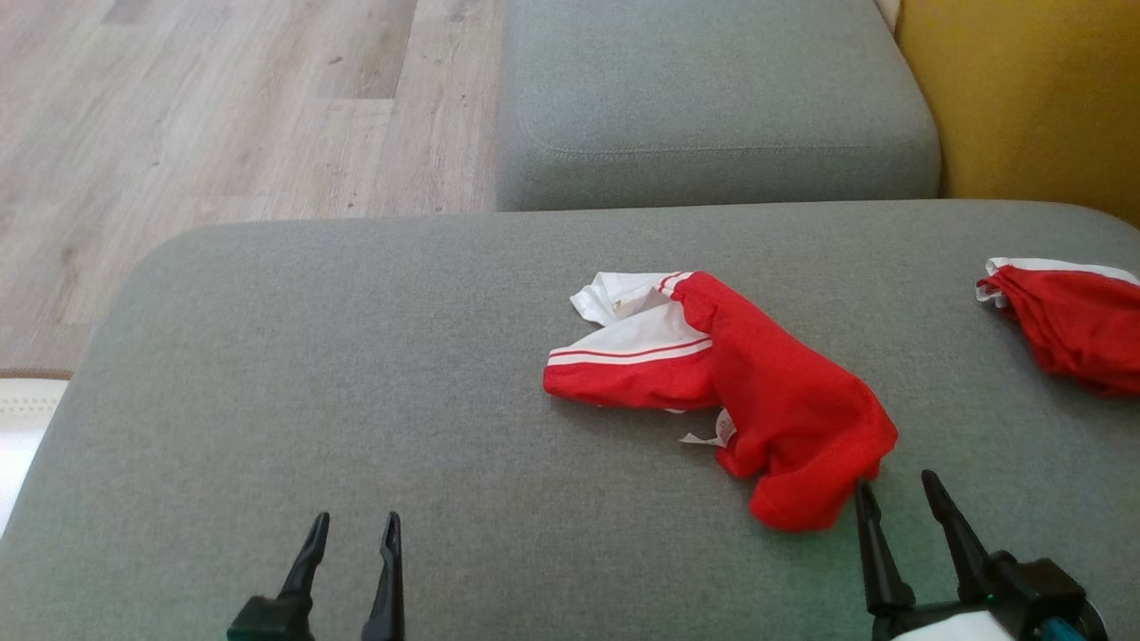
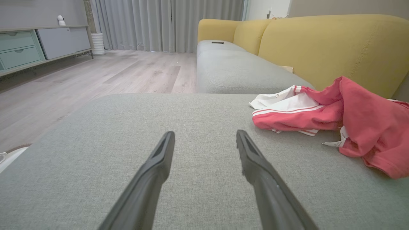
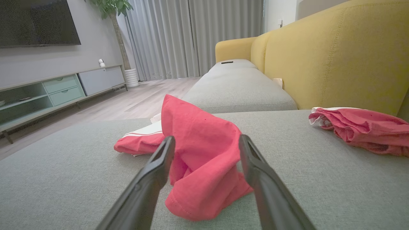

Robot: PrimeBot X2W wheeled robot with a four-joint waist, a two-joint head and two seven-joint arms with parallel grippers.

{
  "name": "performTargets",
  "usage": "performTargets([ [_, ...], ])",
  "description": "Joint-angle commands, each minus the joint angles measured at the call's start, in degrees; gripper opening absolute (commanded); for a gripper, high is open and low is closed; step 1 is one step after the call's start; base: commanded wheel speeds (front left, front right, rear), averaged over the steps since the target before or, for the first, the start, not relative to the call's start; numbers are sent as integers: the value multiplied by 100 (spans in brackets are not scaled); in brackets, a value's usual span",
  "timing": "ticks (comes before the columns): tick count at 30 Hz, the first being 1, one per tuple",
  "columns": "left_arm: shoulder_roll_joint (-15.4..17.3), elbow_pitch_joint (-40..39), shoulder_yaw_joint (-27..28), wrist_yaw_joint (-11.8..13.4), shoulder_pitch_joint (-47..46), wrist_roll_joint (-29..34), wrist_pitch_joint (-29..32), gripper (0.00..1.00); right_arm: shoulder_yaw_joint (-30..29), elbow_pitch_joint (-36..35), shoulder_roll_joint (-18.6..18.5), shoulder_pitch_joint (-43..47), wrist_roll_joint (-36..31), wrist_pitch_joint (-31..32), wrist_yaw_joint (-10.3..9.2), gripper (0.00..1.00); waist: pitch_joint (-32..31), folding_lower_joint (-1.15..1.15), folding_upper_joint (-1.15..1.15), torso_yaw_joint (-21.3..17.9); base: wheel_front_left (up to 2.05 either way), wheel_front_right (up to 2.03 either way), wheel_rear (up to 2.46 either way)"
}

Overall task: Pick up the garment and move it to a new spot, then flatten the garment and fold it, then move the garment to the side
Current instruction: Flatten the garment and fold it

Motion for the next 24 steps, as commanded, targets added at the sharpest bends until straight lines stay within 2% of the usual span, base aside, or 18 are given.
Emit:
performTargets([
  [1, -53, -168, 192, -7, -316, 45, -52, 100, 136, -183, -141, -327, 38, -21, -5, 100, 5, 0, 0, 7, 0, 0, 0],
  [17, -58, -97, 78, 36, -329, -4, -52, 100, 179, -193, -159, -267, 64, -21, -5, 100, 11, 0, 0, 30, 0, 0, 0],
  [24, -58, -94, -38, 60, -425, -44, -52, 100, 240, -240, -230, -276, 78, -21, -5, 100, 216, 0, 0, 46, 0, 0, 0],
])
